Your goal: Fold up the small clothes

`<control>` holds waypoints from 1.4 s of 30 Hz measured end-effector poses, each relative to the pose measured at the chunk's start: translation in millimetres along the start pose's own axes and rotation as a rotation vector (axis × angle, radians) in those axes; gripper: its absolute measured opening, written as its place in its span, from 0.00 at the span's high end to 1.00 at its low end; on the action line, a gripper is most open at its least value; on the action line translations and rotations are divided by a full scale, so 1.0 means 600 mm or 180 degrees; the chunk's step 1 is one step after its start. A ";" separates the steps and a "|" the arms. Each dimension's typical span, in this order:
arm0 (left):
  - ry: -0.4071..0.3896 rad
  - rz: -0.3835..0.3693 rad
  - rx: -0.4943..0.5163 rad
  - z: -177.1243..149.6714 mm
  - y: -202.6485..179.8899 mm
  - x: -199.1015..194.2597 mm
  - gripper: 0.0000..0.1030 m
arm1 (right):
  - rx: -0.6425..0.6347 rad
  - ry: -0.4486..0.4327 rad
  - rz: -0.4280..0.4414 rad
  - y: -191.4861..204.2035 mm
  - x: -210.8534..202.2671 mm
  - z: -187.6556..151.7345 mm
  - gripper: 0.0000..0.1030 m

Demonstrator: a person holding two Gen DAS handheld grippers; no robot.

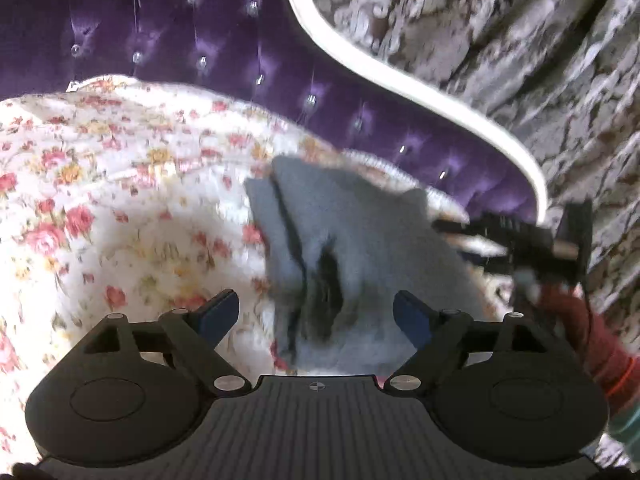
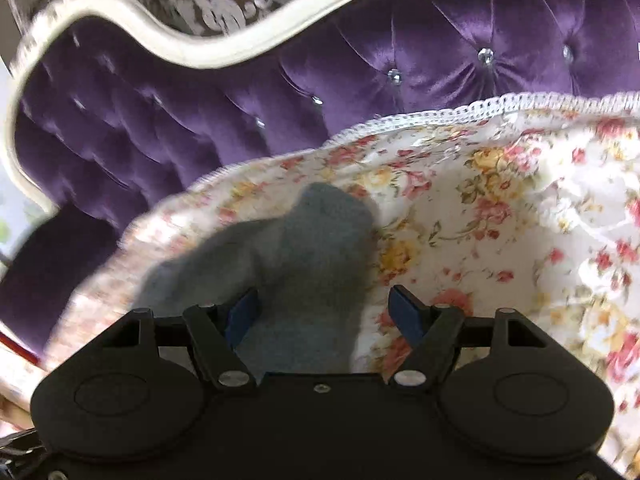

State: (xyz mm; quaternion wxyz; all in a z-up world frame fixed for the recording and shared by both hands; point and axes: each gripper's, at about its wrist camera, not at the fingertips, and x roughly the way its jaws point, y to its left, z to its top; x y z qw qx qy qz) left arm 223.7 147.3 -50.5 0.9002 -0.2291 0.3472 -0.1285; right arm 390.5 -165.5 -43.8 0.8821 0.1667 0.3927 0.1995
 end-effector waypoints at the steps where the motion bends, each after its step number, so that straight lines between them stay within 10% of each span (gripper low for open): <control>1: 0.0033 -0.0036 -0.0082 0.005 0.005 0.000 0.18 | 0.0032 0.0015 0.0080 -0.005 -0.008 -0.003 0.26; 11: 0.0589 -0.0391 -0.0573 0.009 0.012 0.072 0.17 | 0.0448 0.0264 0.0730 -0.042 -0.026 -0.037 0.22; 24: 0.0599 -0.0770 -0.0751 0.034 0.005 0.144 0.01 | 0.0619 0.0227 0.1220 -0.031 0.032 -0.026 0.13; 26: 0.0616 -0.0858 -0.0801 0.033 0.007 0.143 0.10 | 0.0647 0.0218 0.1260 -0.029 0.037 -0.026 0.13; 28: 0.0744 -0.0899 -0.0871 0.029 0.008 0.144 0.65 | 0.0618 0.0227 0.1264 -0.026 0.035 -0.029 0.19; 29: 0.0801 -0.0886 -0.0929 0.025 0.009 0.147 0.70 | 0.0589 0.0243 0.1238 -0.026 0.032 -0.032 0.27; 31: 0.0801 -0.0956 -0.1053 0.018 0.013 0.144 0.70 | 0.0525 0.0336 0.1055 -0.023 0.031 -0.038 0.57; 42: 0.0933 -0.1351 -0.1077 -0.040 -0.063 0.020 0.70 | 0.0231 0.0393 0.0722 0.044 -0.113 -0.071 0.58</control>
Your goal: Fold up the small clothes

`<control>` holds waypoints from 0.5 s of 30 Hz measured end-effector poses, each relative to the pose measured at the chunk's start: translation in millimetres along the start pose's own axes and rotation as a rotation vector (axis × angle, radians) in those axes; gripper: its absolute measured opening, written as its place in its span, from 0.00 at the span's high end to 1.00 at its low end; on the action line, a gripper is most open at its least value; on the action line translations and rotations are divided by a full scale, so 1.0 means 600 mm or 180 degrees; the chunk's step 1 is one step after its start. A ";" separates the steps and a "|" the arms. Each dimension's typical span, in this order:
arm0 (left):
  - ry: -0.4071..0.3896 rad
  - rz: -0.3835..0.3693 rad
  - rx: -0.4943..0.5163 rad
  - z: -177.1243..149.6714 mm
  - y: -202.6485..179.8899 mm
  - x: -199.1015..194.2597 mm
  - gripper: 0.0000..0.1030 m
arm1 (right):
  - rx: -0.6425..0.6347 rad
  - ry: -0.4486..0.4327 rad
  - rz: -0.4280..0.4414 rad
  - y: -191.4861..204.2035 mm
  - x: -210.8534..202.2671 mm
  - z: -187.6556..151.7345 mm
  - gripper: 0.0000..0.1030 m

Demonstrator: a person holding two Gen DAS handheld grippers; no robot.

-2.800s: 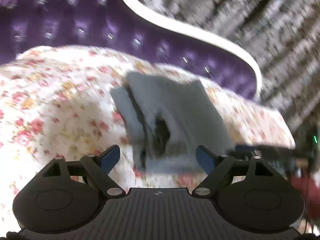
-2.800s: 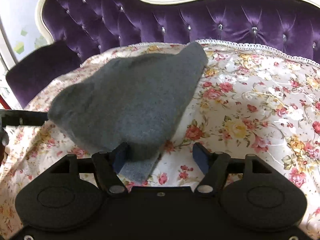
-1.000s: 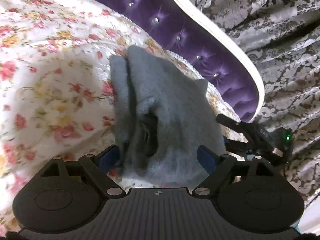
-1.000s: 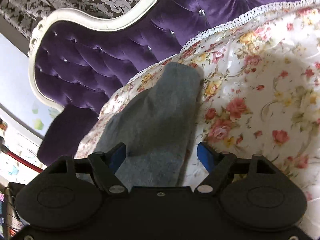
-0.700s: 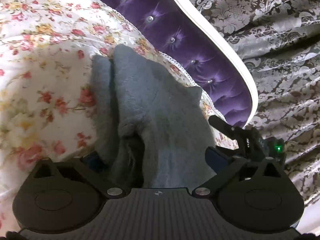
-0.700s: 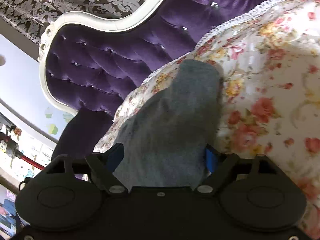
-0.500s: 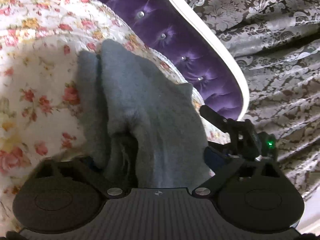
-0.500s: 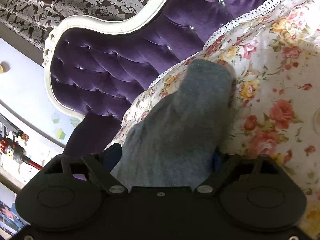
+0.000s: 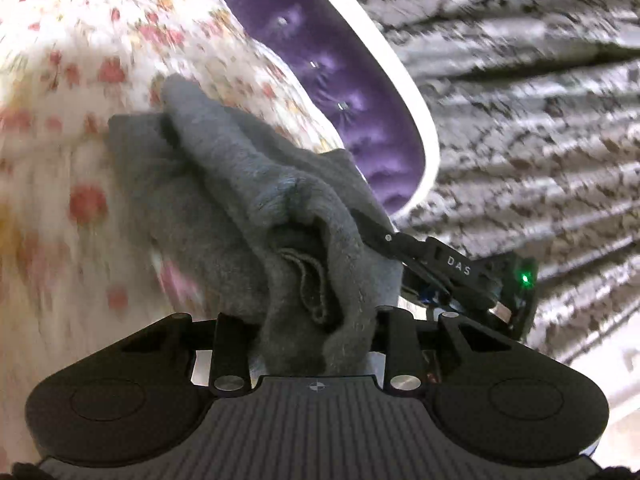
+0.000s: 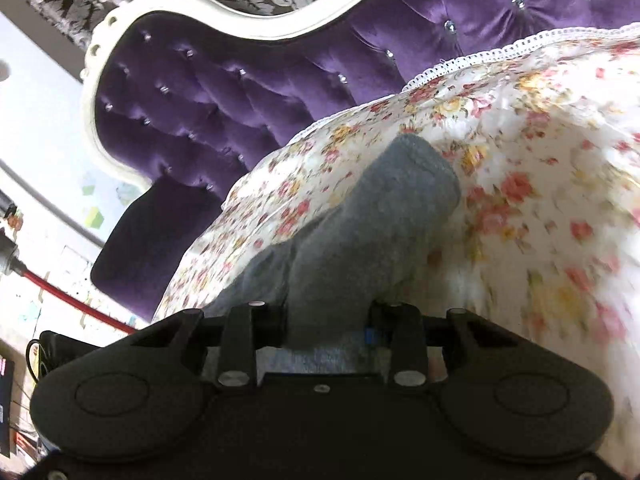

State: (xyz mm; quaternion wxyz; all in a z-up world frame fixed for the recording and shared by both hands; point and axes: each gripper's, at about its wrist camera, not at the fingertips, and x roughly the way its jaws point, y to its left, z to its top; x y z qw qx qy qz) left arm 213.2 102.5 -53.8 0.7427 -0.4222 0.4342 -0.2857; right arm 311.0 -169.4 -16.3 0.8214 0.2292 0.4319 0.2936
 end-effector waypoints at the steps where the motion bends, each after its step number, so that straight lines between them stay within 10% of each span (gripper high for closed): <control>1: 0.0023 -0.0007 0.0029 -0.021 -0.007 -0.006 0.70 | 0.0003 0.0023 -0.0018 0.008 -0.020 -0.016 0.58; 15: 0.0225 0.0310 0.0373 -0.294 -0.018 -0.062 0.69 | -0.0069 0.0144 -0.0313 0.041 -0.169 -0.269 0.51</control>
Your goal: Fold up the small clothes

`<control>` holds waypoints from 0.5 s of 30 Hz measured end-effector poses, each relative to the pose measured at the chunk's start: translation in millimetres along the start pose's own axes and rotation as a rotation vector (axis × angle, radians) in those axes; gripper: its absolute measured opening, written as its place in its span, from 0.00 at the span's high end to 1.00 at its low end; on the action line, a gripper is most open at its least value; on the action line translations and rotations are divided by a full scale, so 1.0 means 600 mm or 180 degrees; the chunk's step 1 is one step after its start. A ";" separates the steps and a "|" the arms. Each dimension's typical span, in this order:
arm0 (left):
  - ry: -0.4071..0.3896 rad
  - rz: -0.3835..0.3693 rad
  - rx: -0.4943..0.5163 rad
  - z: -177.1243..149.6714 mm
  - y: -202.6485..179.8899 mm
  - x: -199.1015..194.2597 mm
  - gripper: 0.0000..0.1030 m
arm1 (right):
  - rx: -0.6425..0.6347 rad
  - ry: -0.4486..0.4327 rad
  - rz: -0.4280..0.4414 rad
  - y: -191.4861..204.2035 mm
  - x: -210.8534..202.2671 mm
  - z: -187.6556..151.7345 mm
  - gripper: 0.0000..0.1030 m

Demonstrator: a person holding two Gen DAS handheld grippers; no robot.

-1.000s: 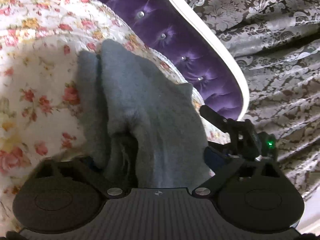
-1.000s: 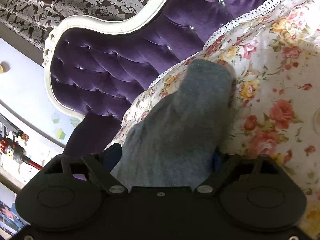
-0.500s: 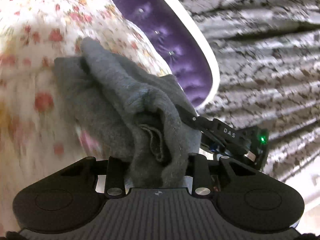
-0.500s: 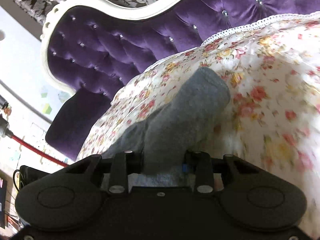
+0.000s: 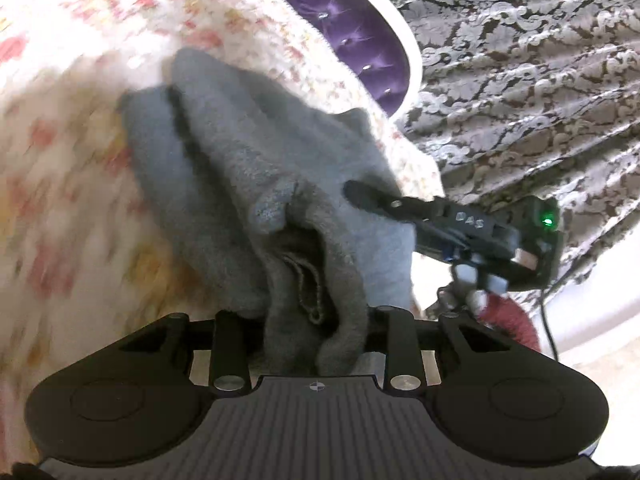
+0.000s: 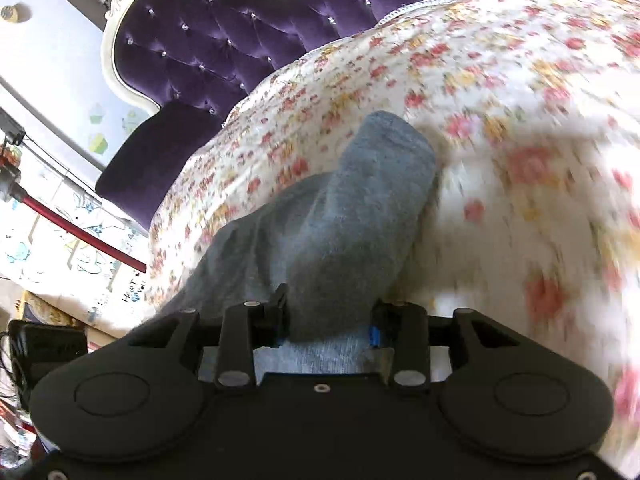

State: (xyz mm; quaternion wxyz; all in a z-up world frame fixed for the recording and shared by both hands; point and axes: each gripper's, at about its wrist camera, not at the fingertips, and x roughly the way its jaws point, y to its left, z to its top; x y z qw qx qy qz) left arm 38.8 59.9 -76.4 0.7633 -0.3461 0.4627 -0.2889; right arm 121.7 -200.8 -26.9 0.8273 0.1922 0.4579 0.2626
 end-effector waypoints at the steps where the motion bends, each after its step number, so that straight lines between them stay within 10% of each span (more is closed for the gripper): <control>1: -0.0028 0.0087 0.0013 -0.009 0.003 -0.004 0.68 | 0.0015 -0.0039 -0.0007 0.000 -0.004 -0.013 0.49; 15: -0.0661 0.0884 0.1376 -0.075 -0.106 -0.125 0.60 | -0.0129 -0.0661 -0.0453 0.013 -0.075 -0.100 0.34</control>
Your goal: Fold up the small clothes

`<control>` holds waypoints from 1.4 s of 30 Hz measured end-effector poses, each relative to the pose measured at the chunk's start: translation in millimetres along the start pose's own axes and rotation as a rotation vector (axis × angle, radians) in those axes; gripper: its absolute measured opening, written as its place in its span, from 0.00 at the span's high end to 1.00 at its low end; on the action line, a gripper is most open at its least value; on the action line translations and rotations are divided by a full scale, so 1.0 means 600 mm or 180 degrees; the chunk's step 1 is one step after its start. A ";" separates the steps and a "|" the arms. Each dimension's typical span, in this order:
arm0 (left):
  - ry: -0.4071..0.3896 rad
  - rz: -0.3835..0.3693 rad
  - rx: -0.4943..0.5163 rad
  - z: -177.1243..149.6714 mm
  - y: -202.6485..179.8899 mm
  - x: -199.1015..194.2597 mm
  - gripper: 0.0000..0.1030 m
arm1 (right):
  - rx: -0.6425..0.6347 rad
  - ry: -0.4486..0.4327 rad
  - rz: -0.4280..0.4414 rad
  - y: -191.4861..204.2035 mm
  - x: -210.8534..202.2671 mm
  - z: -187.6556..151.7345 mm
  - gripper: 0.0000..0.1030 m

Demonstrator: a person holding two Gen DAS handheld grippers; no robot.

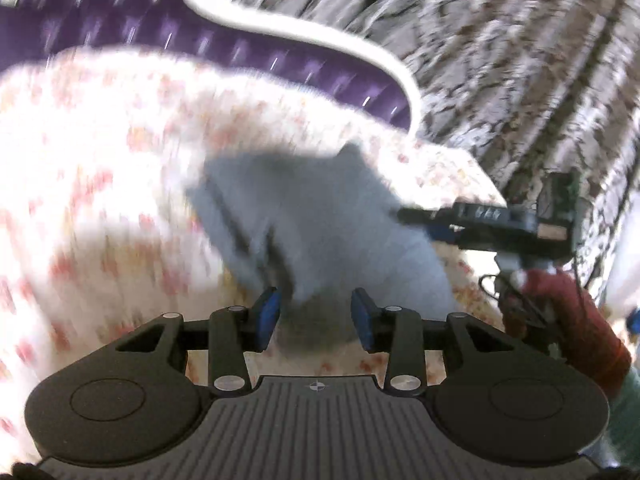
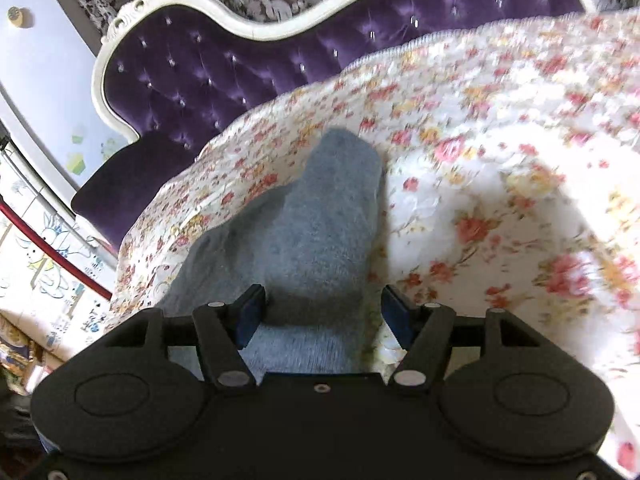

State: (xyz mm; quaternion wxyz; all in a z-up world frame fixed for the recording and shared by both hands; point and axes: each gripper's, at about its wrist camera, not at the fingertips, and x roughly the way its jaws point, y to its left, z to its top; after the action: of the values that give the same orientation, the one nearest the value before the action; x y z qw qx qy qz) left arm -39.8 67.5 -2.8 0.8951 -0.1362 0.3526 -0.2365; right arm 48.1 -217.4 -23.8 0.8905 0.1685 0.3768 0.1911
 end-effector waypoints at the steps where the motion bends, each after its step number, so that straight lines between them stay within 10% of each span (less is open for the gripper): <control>1: -0.0099 0.0022 0.0098 0.011 -0.008 -0.007 0.56 | -0.0048 -0.0060 -0.0016 0.002 -0.010 -0.002 0.34; 9: -0.0458 0.0002 0.0308 0.071 -0.037 0.075 0.53 | -0.0217 -0.0436 0.0004 0.026 -0.043 -0.006 0.33; 12: -0.0462 0.0026 0.0302 0.061 -0.034 0.102 0.54 | -0.0328 -0.0461 -0.0013 0.033 -0.047 -0.008 0.35; 16: -0.0286 0.0167 0.0246 0.022 -0.010 0.119 0.54 | -0.0494 -0.0514 -0.0080 0.044 -0.052 -0.008 0.61; 30: -0.0256 0.0517 -0.0127 -0.033 0.031 0.093 0.52 | -0.0941 -0.0226 0.0200 0.092 0.031 0.023 0.62; 42: -0.0252 0.0592 -0.0051 -0.028 0.017 0.106 0.48 | -0.0547 -0.0121 -0.0520 -0.007 0.122 0.076 0.60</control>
State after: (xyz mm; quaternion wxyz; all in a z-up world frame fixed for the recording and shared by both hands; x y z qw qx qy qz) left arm -7.5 41.9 -55.1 0.9253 -0.1192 0.3299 -0.1440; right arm 129.5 -193.9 -39.7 0.9213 0.0640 0.3546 0.1463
